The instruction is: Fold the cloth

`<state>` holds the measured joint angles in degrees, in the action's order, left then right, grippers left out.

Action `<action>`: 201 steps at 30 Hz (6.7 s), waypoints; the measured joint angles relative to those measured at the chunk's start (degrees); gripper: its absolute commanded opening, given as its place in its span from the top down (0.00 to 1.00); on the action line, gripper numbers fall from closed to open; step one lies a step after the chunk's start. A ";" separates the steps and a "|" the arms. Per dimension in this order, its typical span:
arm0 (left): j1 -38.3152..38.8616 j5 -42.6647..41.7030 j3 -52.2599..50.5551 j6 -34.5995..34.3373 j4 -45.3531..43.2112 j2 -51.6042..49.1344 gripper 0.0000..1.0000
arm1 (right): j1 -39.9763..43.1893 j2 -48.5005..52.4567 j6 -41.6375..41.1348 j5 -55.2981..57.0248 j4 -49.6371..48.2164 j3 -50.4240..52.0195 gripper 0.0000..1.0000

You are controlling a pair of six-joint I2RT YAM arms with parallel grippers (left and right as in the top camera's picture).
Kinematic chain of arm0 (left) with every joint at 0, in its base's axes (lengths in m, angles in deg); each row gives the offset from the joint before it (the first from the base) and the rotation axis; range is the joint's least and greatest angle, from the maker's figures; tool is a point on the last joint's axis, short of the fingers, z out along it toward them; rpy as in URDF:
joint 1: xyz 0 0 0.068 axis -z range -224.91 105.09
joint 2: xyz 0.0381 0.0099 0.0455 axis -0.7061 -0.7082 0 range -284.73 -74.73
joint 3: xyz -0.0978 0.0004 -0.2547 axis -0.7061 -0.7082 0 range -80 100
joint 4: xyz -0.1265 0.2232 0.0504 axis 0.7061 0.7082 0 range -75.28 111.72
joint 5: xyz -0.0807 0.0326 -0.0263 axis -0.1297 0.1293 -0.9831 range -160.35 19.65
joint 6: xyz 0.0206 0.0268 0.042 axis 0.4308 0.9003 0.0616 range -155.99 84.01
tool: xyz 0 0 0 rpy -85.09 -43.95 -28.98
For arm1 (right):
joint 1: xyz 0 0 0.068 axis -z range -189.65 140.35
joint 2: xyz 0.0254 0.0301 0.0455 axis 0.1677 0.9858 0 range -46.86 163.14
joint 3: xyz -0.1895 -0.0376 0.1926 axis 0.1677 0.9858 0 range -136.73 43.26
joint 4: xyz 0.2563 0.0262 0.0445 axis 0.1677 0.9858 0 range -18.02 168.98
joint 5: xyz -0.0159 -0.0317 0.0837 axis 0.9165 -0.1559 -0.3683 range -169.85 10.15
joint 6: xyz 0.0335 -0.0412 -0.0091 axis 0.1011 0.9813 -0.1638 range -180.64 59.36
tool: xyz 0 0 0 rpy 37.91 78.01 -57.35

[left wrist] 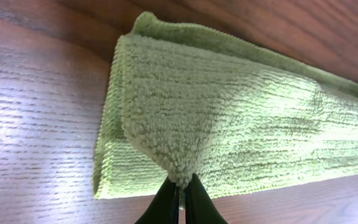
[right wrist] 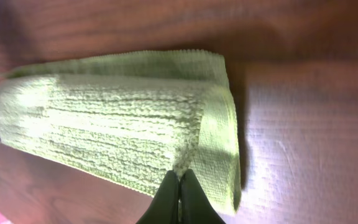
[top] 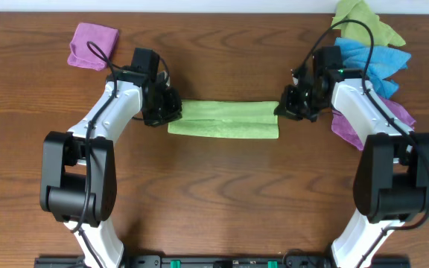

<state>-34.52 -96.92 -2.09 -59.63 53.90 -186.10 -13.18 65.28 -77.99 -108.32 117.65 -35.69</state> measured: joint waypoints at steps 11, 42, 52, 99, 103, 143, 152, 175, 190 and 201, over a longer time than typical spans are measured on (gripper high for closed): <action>-0.13 1.99 0.02 1.07 2.43 0.02 0.46 | -0.04 0.00 2.51 0.00 2.49 0.00 0.34; 2.91 10.34 4.87 1.60 -6.32 6.38 0.48 | -2.75 0.15 7.65 7.19 0.70 -9.07 0.99; 8.00 11.67 4.87 2.32 -5.27 -0.76 0.57 | -7.32 9.55 8.44 11.50 0.63 -9.07 0.98; 8.81 19.50 5.40 2.82 -1.05 -9.07 0.94 | 3.96 2.32 12.76 -11.23 -7.80 7.23 0.01; 8.81 19.52 5.40 2.82 -1.05 -9.07 0.94 | 5.49 2.34 10.54 -15.28 -13.07 10.10 0.01; 8.09 24.02 16.63 2.01 18.53 25.59 0.94 | -8.07 10.40 5.16 29.22 20.90 -23.93 0.99; 8.09 24.02 16.63 1.31 20.83 28.50 0.94 | -26.01 10.40 4.72 34.73 17.46 -23.82 0.99; 8.09 24.22 16.63 1.14 21.90 32.46 0.94 | -30.88 16.17 5.95 33.66 25.42 -23.34 0.65; 8.09 24.46 16.61 0.72 21.86 32.52 0.94 | -27.52 14.08 16.96 5.22 26.64 -26.93 0.98; 7.87 20.87 5.75 -1.14 16.02 33.20 0.05 | -13.97 2.58 18.03 11.08 24.76 -29.79 0.98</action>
<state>-26.65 -76.04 3.66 -60.77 69.92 -152.90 -27.15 67.86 -59.95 -97.24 142.42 -65.48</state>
